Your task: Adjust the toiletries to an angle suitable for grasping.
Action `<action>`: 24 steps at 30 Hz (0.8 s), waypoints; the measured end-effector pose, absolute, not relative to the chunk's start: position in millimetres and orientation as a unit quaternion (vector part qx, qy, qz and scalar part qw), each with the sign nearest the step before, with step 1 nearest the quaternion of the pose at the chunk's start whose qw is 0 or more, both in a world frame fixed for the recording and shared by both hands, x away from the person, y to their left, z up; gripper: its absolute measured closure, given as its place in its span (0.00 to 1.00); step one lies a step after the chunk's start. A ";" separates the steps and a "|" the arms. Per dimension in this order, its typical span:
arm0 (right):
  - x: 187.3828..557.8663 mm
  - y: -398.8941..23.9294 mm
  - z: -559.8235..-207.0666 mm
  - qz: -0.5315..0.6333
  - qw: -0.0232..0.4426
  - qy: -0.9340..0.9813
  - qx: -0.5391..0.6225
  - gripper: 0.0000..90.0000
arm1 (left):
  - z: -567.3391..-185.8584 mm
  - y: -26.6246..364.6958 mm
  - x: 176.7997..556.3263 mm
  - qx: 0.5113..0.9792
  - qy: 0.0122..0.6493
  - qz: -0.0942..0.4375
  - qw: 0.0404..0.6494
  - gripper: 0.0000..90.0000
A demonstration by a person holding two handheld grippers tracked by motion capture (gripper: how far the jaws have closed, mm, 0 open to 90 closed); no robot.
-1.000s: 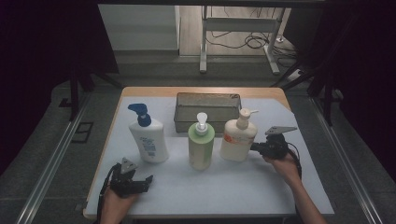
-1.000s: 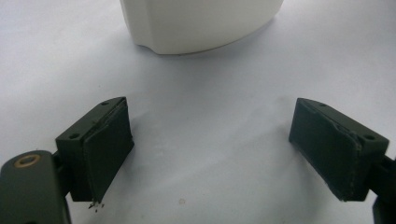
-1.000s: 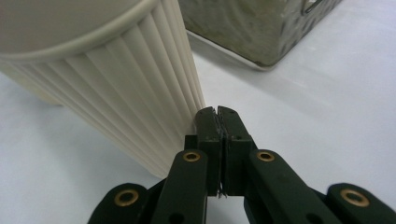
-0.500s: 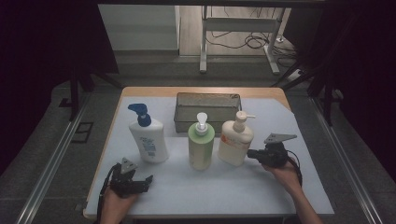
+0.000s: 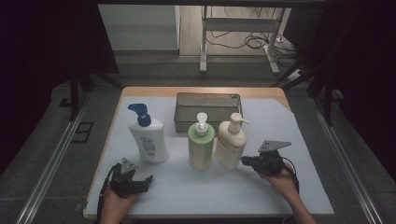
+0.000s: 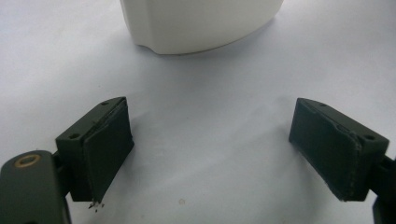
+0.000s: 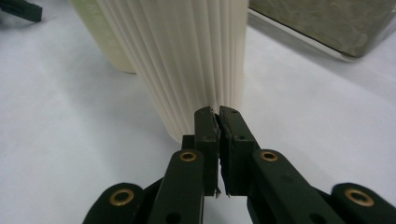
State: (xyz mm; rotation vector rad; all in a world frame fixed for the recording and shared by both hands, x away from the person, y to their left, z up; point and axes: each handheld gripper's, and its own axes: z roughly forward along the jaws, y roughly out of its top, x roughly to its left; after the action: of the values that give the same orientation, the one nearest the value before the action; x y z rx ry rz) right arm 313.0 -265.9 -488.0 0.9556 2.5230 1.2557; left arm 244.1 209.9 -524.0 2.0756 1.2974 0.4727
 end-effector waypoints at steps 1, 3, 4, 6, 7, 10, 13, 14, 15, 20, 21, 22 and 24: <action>311.7 -264.2 -487.8 0.420 0.084 0.846 0.319 0.96 | -524.0 209.9 244.1 0.789 0.493 0.180 0.319 0.14; 309.3 -261.4 -487.7 0.419 0.085 0.847 0.315 0.96 | -524.0 209.9 244.1 0.789 0.493 0.180 0.319 0.14; 307.4 -259.2 -487.5 0.417 0.089 0.849 0.312 0.96 | -524.0 209.9 244.1 0.789 0.493 0.180 0.319 0.14; 306.2 -257.3 -487.4 0.410 0.097 0.852 0.311 0.95 | -524.0 209.9 244.1 0.789 0.493 0.180 0.319 0.14; 306.0 -257.0 -487.6 0.408 0.100 0.852 0.311 0.95 | -524.0 209.9 244.1 0.789 0.493 0.180 0.319 0.14; 302.6 -258.7 -485.9 0.410 0.101 0.848 0.320 0.92 | -524.0 209.9 244.1 0.789 0.493 0.180 0.319 0.14; 299.7 -260.3 -484.3 0.409 0.103 0.845 0.328 0.89 | -524.0 209.9 244.1 0.789 0.493 0.180 0.319 0.14; 295.3 -261.5 -481.8 0.410 0.109 0.842 0.333 0.82 | -523.9 210.1 244.2 0.790 0.492 0.180 0.318 0.14; 295.3 -261.5 -481.8 0.410 0.109 0.842 0.333 0.82 | -523.9 210.0 244.2 0.790 0.493 0.180 0.318 0.14; 286.4 -263.2 -473.1 0.418 0.112 0.832 0.348 0.66 | -523.9 210.0 244.2 0.790 0.492 0.181 0.318 0.14; 285.1 -263.2 -471.0 0.419 0.114 0.830 0.350 0.64 | -523.9 210.0 244.2 0.790 0.492 0.181 0.318 0.14; 283.5 -262.9 -468.7 0.422 0.114 0.828 0.351 0.61 | -523.9 210.0 244.2 0.790 0.492 0.181 0.318 0.14; 281.4 -262.3 -463.9 0.426 0.119 0.825 0.352 0.58 | -523.9 210.0 244.1 0.790 0.492 0.181 0.318 0.14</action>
State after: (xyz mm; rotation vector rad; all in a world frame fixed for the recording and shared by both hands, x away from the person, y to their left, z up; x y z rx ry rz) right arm 281.4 -262.3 -463.9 1.0294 2.4117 1.2457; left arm 244.1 210.0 -523.9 2.0774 1.2954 0.4753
